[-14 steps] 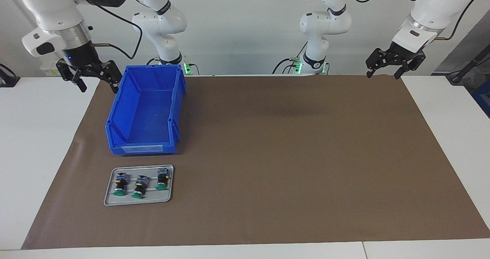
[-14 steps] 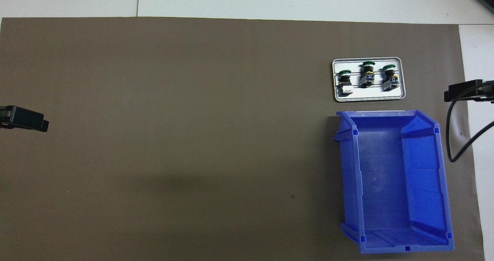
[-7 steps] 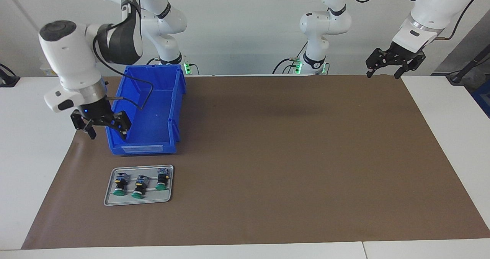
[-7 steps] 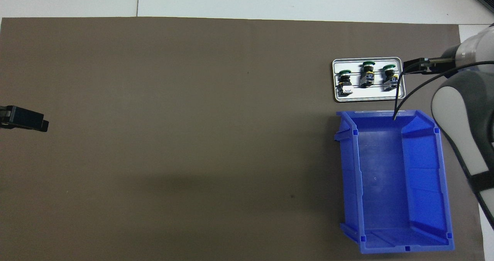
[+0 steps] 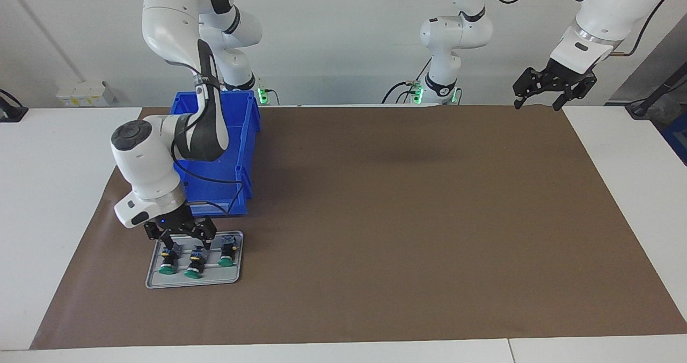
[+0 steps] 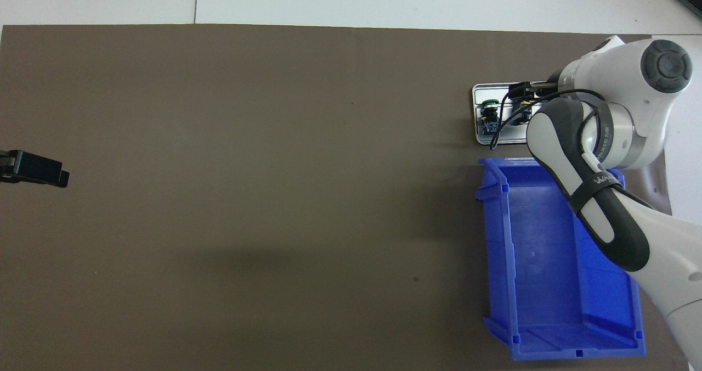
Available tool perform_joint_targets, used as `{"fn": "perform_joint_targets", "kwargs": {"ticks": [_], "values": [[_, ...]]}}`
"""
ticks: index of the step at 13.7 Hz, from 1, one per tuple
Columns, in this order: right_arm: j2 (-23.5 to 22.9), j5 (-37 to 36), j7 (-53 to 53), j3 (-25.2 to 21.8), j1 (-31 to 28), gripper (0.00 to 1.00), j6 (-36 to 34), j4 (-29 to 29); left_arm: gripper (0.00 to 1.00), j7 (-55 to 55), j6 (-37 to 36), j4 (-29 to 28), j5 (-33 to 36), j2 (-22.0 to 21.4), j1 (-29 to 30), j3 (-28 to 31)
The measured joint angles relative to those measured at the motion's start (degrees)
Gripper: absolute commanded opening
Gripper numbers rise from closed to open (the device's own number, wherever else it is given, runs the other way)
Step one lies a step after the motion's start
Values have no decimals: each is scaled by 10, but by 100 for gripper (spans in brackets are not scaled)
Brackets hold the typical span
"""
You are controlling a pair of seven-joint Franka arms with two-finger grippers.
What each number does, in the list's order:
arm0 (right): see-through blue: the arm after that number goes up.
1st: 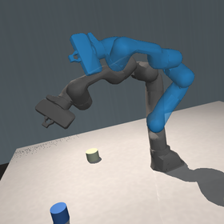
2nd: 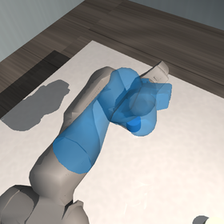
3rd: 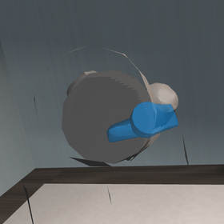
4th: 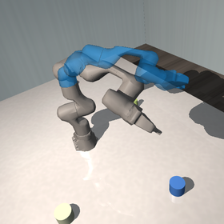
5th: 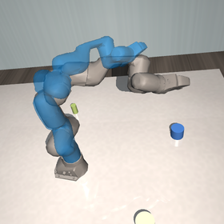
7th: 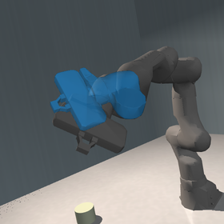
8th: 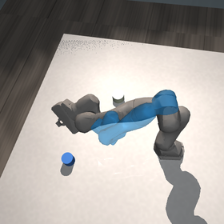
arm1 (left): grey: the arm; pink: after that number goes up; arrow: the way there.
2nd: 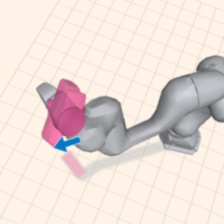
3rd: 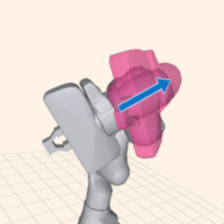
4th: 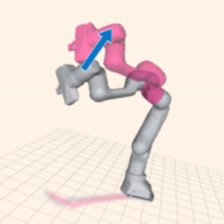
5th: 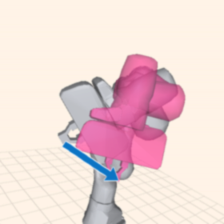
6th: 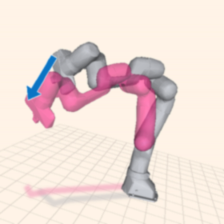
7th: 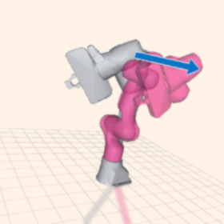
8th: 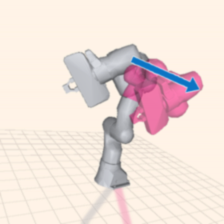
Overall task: Place and press button with both arms
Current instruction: 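Reach the right gripper to the metal tray and grasp a green-capped item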
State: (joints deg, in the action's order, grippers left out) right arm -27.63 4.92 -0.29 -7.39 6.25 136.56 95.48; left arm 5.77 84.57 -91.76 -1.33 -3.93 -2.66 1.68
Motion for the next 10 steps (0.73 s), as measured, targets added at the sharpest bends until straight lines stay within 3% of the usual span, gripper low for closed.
{"fn": "perform_joint_targets", "kwargs": {"ticks": [7, 10], "values": [[-39, 0, -5, -1, 0, 91, 34, 2, 100, 0, 0, 0, 0, 0, 0, 0], [-43, 0, -21, -1, -3, 72, 34, 7, 100, 0, 0, 0, 0, 0, 0, 0]]}}
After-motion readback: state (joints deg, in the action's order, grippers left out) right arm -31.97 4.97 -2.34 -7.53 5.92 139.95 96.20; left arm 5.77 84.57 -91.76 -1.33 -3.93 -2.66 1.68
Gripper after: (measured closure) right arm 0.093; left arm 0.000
